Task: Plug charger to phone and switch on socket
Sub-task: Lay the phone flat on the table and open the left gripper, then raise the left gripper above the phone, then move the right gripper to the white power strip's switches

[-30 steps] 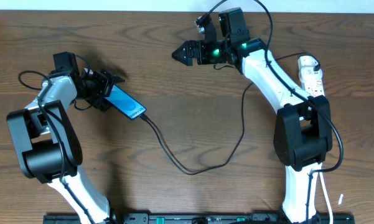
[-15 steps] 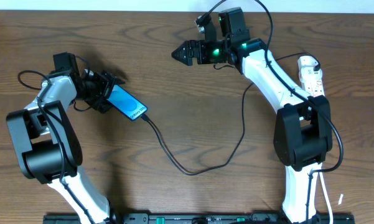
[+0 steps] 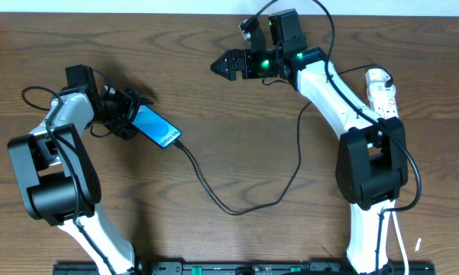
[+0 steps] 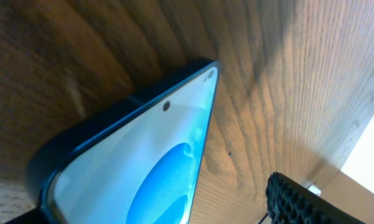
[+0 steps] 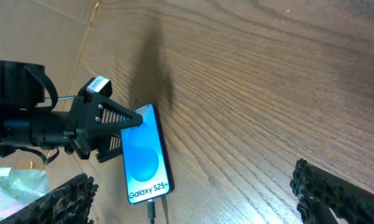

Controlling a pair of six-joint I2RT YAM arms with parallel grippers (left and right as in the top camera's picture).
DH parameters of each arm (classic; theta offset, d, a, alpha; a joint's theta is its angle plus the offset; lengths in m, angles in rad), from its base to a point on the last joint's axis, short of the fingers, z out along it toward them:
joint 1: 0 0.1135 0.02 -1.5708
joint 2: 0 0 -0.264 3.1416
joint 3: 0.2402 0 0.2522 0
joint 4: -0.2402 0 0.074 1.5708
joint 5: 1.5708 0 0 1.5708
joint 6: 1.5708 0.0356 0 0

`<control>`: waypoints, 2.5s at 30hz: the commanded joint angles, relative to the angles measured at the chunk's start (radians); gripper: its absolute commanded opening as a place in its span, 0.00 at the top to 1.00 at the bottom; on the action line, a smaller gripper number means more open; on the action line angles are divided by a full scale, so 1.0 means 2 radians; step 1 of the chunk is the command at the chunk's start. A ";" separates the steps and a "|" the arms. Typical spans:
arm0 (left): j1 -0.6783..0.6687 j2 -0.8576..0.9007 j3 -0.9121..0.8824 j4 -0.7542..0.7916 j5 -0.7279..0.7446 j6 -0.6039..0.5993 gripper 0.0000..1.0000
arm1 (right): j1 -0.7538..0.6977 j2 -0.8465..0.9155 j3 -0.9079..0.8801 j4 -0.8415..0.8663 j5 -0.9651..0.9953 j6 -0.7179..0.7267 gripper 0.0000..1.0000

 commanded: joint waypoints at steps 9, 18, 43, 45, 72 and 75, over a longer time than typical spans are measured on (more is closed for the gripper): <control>0.003 0.051 -0.040 -0.035 -0.103 0.011 0.18 | -0.001 0.004 0.006 0.000 -0.002 -0.008 0.01; 0.003 0.051 -0.040 -0.042 -0.103 0.011 0.18 | 0.000 0.004 0.006 0.000 -0.002 -0.008 0.01; -0.021 -0.199 -0.023 -0.093 -0.218 0.181 0.18 | 0.000 0.004 0.006 0.015 -0.002 -0.008 0.01; -0.033 -0.233 -0.023 -0.093 -0.218 0.215 0.18 | 0.000 0.004 0.006 0.015 -0.002 -0.008 0.01; -0.110 -0.385 -0.023 -0.087 -0.220 0.349 0.18 | -0.013 0.004 0.007 -0.036 -0.002 -0.021 0.01; -0.110 -0.385 -0.023 -0.087 -0.220 0.349 0.18 | -0.033 0.000 0.009 -0.071 -0.001 -0.029 0.01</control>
